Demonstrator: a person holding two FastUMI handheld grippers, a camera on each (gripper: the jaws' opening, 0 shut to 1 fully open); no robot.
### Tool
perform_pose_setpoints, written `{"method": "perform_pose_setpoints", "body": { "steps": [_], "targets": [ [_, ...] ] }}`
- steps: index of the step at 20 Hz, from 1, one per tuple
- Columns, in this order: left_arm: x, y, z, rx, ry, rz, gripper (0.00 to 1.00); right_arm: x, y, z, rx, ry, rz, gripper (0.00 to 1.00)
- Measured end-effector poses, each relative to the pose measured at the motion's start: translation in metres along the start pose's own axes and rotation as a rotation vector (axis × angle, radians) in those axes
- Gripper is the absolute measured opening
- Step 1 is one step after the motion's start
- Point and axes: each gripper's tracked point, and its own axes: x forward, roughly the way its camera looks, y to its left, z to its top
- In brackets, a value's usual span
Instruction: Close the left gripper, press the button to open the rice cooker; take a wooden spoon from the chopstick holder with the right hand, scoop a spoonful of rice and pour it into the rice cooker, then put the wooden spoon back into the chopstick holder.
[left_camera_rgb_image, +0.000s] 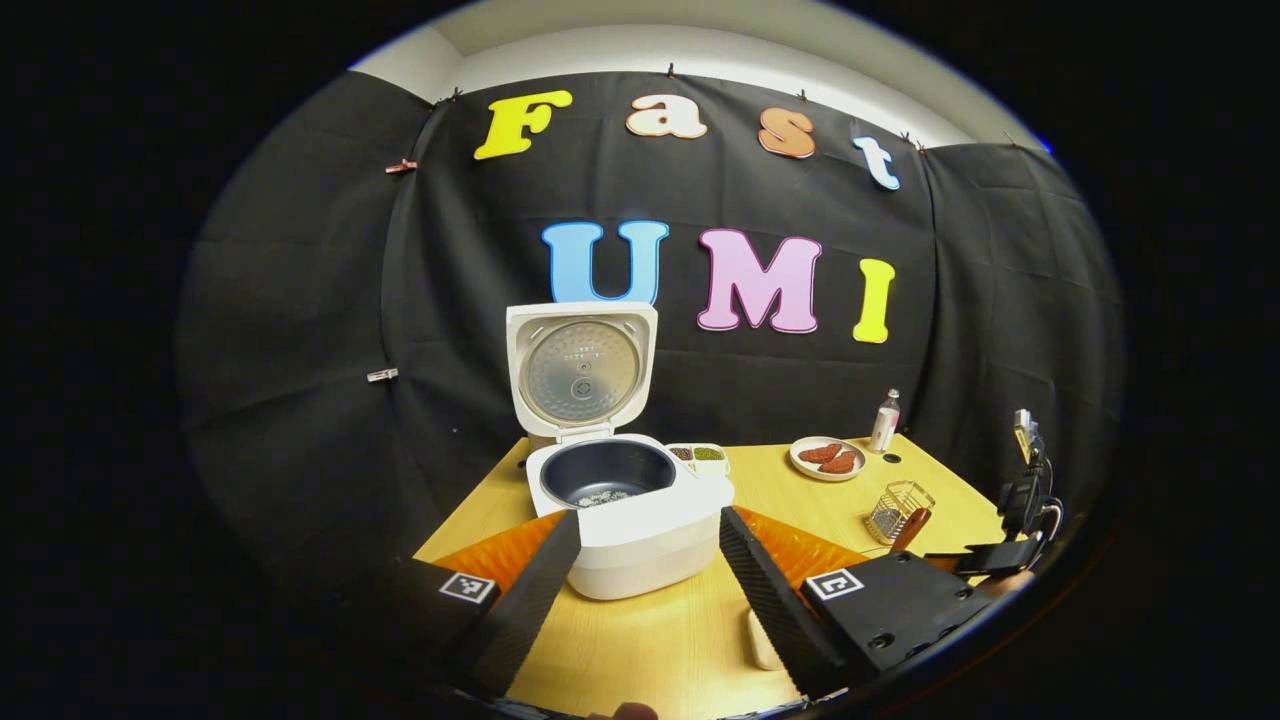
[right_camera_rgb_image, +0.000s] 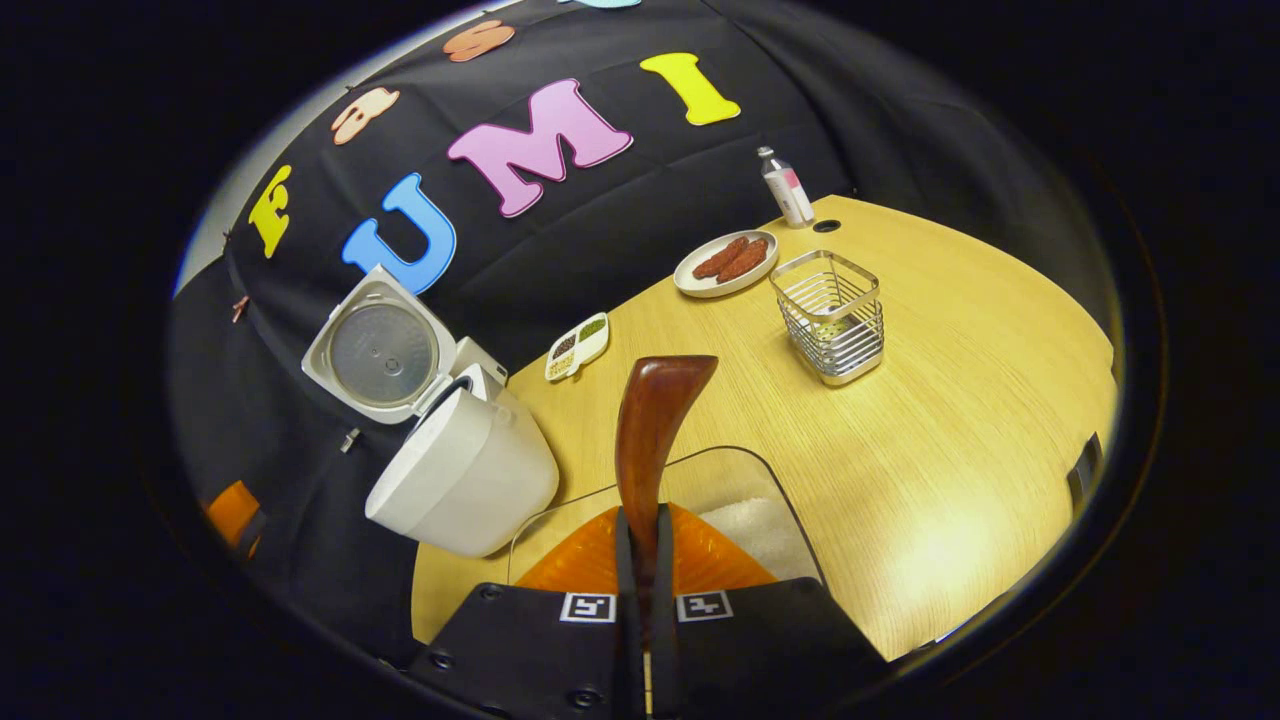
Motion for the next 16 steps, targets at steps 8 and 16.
{"method": "perform_pose_setpoints", "body": {
  "steps": [8,16],
  "targets": [
    [-0.002,0.006,0.006,0.003,-0.009,0.011,0.96,-0.032,0.024,0.057,0.075,-0.085,0.059,0.07],
    [-0.010,0.014,0.003,-0.011,-0.009,0.015,0.96,-0.052,0.091,0.127,0.182,-0.155,0.104,0.08]
  ]
}}
